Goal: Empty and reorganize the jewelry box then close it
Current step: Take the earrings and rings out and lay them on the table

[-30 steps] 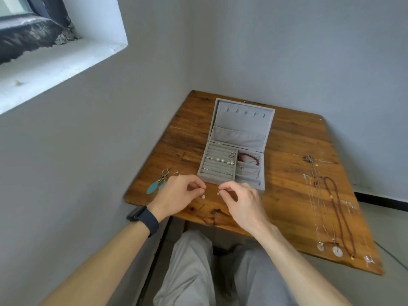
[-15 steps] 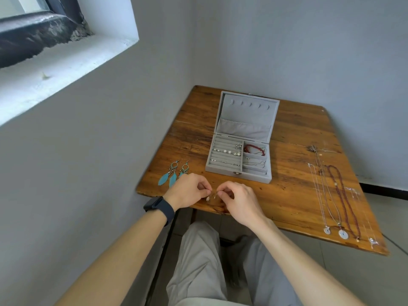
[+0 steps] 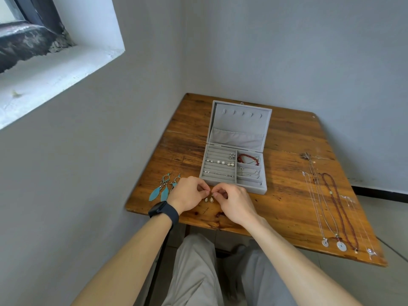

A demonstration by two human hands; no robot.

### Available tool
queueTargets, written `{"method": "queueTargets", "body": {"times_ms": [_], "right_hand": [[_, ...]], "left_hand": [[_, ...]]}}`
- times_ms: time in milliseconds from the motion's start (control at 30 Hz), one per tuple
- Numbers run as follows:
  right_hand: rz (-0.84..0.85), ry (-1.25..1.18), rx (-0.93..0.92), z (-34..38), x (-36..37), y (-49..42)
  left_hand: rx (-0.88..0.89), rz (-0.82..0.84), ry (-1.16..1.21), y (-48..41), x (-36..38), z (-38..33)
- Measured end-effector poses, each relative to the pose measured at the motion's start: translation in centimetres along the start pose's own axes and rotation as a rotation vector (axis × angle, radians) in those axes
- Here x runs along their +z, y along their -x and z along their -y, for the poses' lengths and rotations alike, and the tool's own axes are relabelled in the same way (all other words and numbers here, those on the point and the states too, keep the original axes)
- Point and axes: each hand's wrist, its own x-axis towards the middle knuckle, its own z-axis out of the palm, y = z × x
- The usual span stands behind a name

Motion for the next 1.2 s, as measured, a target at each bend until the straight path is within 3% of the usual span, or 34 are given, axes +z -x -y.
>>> {"method": "queueTargets", "body": {"times_ms": [800,1200], "right_hand": [[-0.132,-0.005,-0.026,-0.7,-0.2,0.9],[-0.188,0.166,-0.174,-0.6,-2.8,0.4]], "left_hand": [[0.011,-0.053,-0.097,0.4,-2.1,-1.4],[0.104,-0.304,-0.391,0.8,-4.9,0.4]]}}
